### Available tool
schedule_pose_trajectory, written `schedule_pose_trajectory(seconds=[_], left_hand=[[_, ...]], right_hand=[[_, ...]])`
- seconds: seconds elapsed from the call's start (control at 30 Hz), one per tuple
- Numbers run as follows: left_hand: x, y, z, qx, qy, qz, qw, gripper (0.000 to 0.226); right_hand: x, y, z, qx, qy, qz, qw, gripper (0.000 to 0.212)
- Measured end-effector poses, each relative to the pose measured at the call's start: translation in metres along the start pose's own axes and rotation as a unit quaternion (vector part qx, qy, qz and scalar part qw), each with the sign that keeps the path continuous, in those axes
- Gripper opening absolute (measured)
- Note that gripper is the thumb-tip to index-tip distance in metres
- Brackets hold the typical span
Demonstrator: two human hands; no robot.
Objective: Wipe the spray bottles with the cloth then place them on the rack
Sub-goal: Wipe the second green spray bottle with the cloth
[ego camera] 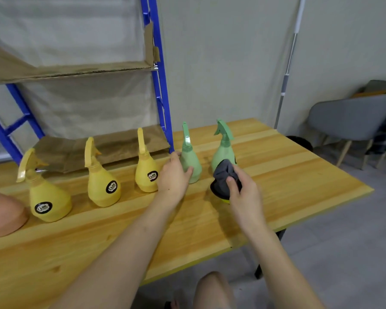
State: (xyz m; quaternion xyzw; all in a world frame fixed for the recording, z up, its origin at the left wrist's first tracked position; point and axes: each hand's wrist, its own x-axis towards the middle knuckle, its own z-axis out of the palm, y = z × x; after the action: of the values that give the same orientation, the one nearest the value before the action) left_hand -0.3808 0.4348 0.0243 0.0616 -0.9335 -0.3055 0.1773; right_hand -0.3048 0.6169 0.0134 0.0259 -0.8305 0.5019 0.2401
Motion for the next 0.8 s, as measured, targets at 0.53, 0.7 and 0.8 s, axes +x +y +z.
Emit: schedule_pose_trajectory(seconds=[0.53, 0.7, 0.8], left_hand=[[0.002, 0.099, -0.005, -0.114, 0.070, 0.139, 0.981, 0.014], [0.033, 0.120, 0.016, -0.114, 0.024, 0.090, 0.989, 0.039], [0.041, 0.126, 0.023, -0.115, 0.011, 0.058, 0.992, 0.051]], right_hand=[[0.033, 0.002, -0.038, -0.038, 0.117, -0.042, 0.992, 0.036], [0.038, 0.005, -0.050, -0.037, 0.114, -0.038, 0.992, 0.036], [0.038, 0.009, -0.055, -0.036, 0.113, -0.033, 0.992, 0.037]])
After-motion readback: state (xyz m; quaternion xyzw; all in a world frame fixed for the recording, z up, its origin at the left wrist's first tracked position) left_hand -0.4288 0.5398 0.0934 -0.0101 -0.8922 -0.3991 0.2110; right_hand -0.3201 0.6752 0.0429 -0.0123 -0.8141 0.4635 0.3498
